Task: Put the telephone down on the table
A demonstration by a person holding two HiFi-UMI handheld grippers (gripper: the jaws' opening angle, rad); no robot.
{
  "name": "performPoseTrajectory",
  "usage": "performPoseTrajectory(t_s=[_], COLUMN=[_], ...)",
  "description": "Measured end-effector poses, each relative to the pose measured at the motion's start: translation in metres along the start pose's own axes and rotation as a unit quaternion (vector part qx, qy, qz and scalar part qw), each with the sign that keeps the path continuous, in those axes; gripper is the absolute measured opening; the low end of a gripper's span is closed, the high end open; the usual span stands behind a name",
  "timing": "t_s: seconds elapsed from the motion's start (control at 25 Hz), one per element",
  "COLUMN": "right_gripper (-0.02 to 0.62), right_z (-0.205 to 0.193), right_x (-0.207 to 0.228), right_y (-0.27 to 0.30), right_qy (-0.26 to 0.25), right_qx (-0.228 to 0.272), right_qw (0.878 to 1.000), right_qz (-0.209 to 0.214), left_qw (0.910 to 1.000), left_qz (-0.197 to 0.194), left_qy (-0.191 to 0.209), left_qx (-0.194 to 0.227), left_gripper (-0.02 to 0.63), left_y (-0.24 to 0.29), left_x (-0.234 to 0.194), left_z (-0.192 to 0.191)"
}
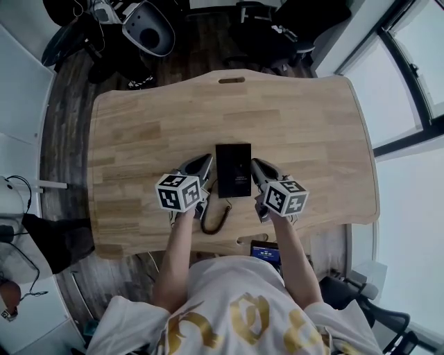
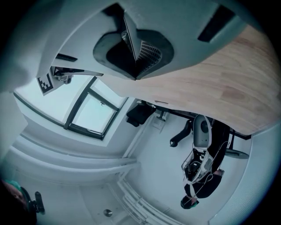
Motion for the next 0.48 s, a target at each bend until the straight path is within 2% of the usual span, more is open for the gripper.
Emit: performPoseTrajectory(t_s=[0.28, 0.48], right_gripper=[0.015, 0.017], right_z=[0.0, 0.002], right_x=[-0.019, -0.035], right_y=[-0.028, -0.045], right_qy=[-0.017, -0.042], right_qx=[0.04, 0.06], right_qw=[0.999, 0.997], right_qz=[-0.014, -0.022], left_qw=[0.9976, 0.9947], left_qz=[0.023, 0.026], left_qy=[0.059, 0.077], left_qx=[0.028, 0.063], left_gripper=[0.009, 0.009], left_y=[-0.029, -0.052], left_x=[0.023, 0.037], left_z=[0.002, 0.006])
Point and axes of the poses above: the fingertips, and each gripper's own axes: y forward along the fingers, x to its right, z out of its top, the point moved 5 cm from there along -y, backward along the fingers, and after that the axes turned 6 degrees about -x, right-handed, at the moved point
